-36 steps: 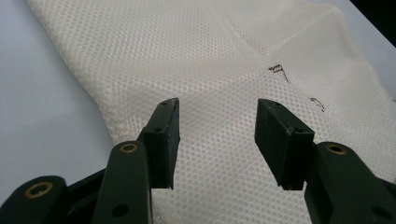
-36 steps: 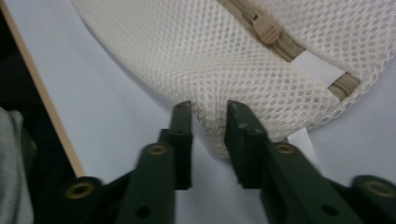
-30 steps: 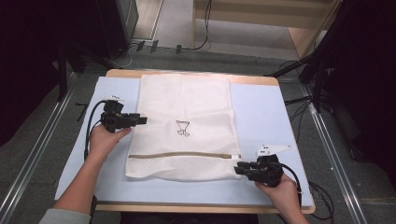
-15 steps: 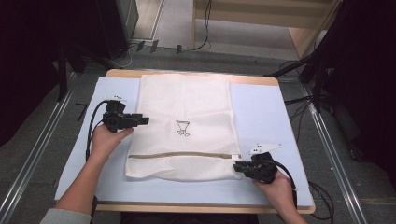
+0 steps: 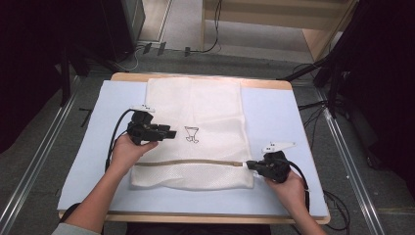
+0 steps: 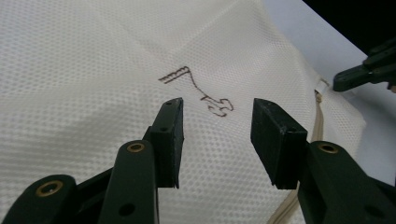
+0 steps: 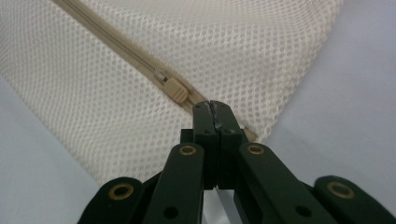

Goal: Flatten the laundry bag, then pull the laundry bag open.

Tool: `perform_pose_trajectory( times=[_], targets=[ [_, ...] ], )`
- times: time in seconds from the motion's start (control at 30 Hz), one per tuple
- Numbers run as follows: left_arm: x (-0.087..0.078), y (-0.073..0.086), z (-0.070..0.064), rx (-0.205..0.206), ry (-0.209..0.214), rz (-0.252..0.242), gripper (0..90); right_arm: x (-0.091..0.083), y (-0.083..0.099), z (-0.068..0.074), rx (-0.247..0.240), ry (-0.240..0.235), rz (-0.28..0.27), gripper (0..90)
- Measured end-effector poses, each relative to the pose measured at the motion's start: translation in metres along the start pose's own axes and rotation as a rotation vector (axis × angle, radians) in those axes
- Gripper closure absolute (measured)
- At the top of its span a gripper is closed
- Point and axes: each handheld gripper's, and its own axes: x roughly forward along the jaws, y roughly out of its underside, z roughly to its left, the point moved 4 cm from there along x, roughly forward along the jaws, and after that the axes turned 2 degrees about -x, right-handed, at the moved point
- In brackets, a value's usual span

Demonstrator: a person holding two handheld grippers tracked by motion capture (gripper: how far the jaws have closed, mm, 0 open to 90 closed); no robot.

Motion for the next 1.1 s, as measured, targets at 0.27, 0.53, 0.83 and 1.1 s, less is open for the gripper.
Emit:
perform_pose_trajectory(
  times=[0.27, 0.53, 0.83, 1.1],
  targets=[
    [0.01, 0.0, -0.014, 0.036, 0.025, 0.026, 54.7, 0.018, -0.007, -0.001, -0.023, -0.016, 0.029, 90.0],
    [0.02, -0.002, -0.03, 0.054, 0.046, 0.049, 56.1, 0.019, -0.002, -0.003, -0.034, -0.032, -0.002, 90.0],
    [0.033, -0.002, -0.046, 0.076, 0.073, 0.075, 56.8, 0.019, -0.005, -0.004, -0.015, -0.033, 0.006, 90.0],
    [0.033, -0.001, -0.045, 0.077, 0.073, 0.073, 56.4, 0.027, -0.015, -0.005, 0.0, -0.04, -0.004, 90.0]
  ],
)
